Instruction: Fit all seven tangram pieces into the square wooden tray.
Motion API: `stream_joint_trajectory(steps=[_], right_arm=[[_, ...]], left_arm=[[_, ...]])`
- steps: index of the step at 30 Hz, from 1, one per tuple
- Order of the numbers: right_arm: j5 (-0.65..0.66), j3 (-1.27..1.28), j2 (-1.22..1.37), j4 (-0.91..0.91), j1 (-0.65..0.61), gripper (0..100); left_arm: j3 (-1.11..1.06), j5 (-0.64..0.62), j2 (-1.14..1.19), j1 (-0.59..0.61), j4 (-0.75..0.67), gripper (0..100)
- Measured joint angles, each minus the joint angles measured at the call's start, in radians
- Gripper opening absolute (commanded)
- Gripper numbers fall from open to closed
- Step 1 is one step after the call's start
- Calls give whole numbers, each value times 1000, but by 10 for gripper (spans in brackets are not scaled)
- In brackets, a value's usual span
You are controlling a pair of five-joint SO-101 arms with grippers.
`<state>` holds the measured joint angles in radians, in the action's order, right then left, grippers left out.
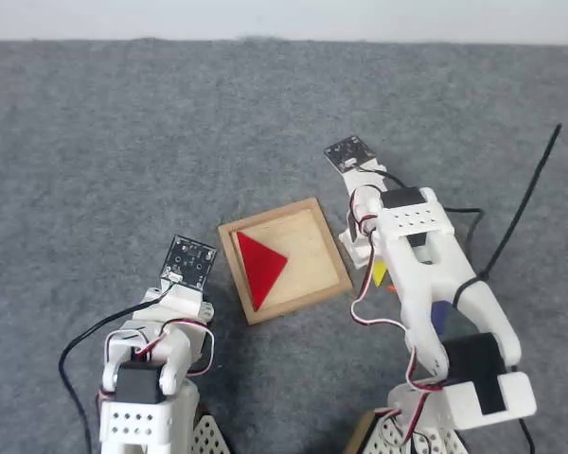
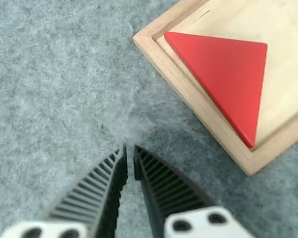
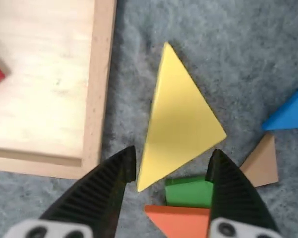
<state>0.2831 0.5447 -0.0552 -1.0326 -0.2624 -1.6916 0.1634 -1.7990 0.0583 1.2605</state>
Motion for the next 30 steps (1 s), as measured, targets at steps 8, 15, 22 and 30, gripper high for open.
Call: stream_joint_trajectory(steps=[8,15,22,30], right_arm=[[0,-109,253,0,8,321],[8,-196,331,-43,5,320],[34,-198,331,-43,3,289],[60,-244,334,-43,37,289]], left_arm=[[0,0,0,0,0,22],[0,0,0,0,0,22],[0,0,0,0,0,22],[0,0,0,0,0,22]])
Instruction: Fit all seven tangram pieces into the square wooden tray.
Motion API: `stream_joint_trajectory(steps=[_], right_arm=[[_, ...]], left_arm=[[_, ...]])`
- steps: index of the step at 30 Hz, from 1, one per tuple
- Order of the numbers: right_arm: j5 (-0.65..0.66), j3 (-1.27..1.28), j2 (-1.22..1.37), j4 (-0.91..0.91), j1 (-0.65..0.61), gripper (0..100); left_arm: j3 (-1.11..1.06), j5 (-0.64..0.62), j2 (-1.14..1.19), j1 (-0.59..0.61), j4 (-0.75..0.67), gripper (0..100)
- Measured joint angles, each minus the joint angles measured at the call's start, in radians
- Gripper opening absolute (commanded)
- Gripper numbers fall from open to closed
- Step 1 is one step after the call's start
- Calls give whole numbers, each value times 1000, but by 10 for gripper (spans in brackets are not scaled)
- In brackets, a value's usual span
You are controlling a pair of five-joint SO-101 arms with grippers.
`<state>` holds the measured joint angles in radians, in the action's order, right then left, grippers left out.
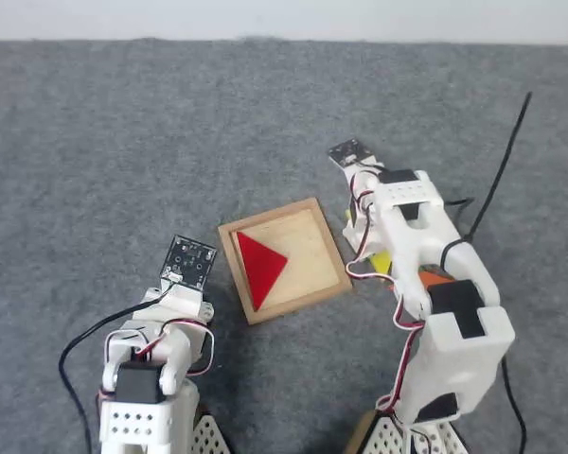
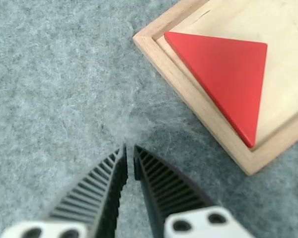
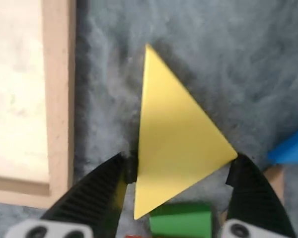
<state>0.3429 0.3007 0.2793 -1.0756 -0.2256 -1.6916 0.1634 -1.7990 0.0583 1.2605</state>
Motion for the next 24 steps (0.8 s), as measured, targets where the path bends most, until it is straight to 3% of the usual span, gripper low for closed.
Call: stream_joint_trajectory(steps=[9,18,24], right_arm=[[15,-103,89,2,0,355],[18,-126,114,0,0,338],[3,-130,114,-20,0,241]], left_arm=[[0,0,0,0,0,22],[0,0,0,0,0,22],[0,0,0,0,0,22]])
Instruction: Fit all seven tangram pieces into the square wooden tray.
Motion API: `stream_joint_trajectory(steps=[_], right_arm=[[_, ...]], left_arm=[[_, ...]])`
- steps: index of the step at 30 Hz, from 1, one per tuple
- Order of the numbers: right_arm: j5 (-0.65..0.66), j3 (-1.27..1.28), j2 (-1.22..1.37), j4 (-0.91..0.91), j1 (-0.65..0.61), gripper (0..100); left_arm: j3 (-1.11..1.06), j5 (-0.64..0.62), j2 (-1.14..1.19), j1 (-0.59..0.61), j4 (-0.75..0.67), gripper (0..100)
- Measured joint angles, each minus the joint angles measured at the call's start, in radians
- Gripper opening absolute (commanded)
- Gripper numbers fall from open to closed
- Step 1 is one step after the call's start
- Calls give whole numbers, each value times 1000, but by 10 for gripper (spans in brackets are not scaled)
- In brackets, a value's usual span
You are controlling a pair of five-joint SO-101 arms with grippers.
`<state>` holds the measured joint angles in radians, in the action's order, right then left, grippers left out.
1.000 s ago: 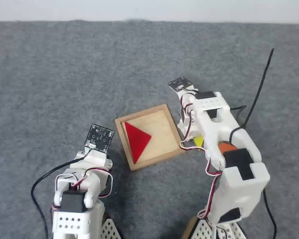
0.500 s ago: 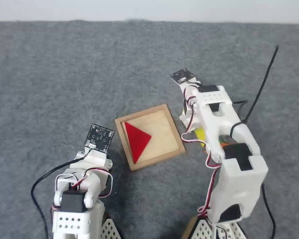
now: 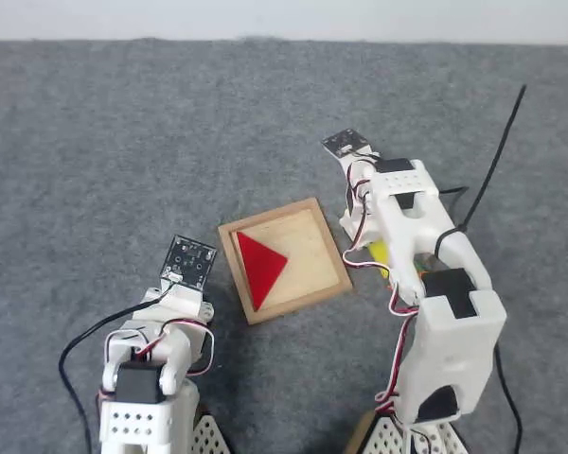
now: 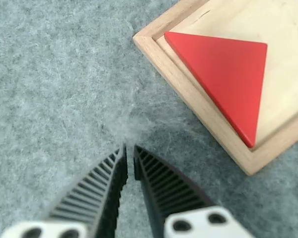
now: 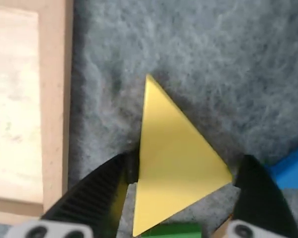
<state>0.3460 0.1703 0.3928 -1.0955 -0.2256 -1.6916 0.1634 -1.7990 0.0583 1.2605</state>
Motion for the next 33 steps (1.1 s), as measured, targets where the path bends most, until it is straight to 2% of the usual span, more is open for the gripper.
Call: stream_joint_trajectory(steps=[13,21,28,33], right_arm=[[-21,-8,-9,-20,8,237],[-29,204,-247,28,17,207],[-84,287,-350,37,49,314],[-115,290,-339,43,68,325]], left_arm=[[0,0,0,0,0,22],[0,0,0,0,0,22],[0,0,0,0,0,22],[0,0,0,0,0,22]])
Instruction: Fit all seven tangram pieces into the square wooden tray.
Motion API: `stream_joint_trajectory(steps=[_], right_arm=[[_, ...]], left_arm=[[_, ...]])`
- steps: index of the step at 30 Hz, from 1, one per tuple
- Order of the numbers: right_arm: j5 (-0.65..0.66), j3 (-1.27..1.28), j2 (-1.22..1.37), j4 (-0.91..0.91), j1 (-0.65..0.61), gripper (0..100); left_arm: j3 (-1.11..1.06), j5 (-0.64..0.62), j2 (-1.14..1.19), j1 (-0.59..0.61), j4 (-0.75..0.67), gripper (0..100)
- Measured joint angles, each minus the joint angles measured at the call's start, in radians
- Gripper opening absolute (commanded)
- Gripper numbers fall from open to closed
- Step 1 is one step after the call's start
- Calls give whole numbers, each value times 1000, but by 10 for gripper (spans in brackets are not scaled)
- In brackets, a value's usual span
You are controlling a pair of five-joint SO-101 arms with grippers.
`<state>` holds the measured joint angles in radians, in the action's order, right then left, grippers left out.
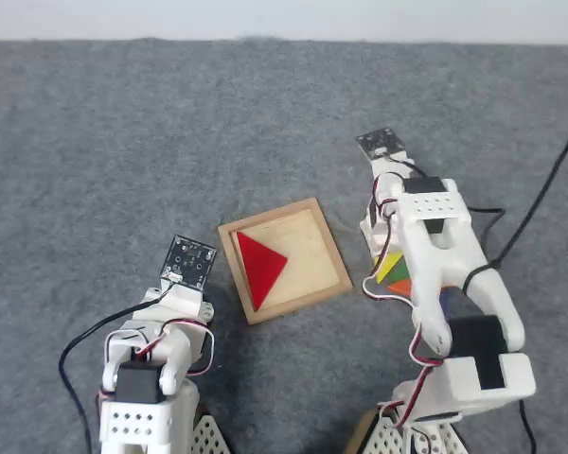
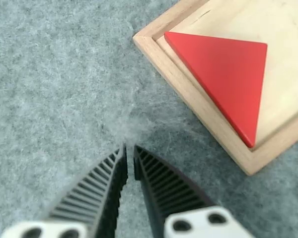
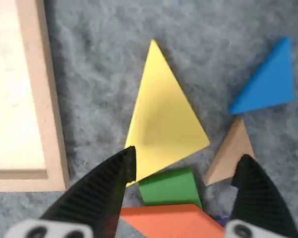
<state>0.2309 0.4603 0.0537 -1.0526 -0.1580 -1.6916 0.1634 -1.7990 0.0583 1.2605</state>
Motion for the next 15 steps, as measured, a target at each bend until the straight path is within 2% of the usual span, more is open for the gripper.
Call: stream_joint_trajectory(steps=[7,15], right_arm=[[-3,-129,198,-43,-18,327],[-5,-167,250,-68,-77,325]], left_arm=[[0,0,0,0,0,22],[0,0,0,0,0,22]])
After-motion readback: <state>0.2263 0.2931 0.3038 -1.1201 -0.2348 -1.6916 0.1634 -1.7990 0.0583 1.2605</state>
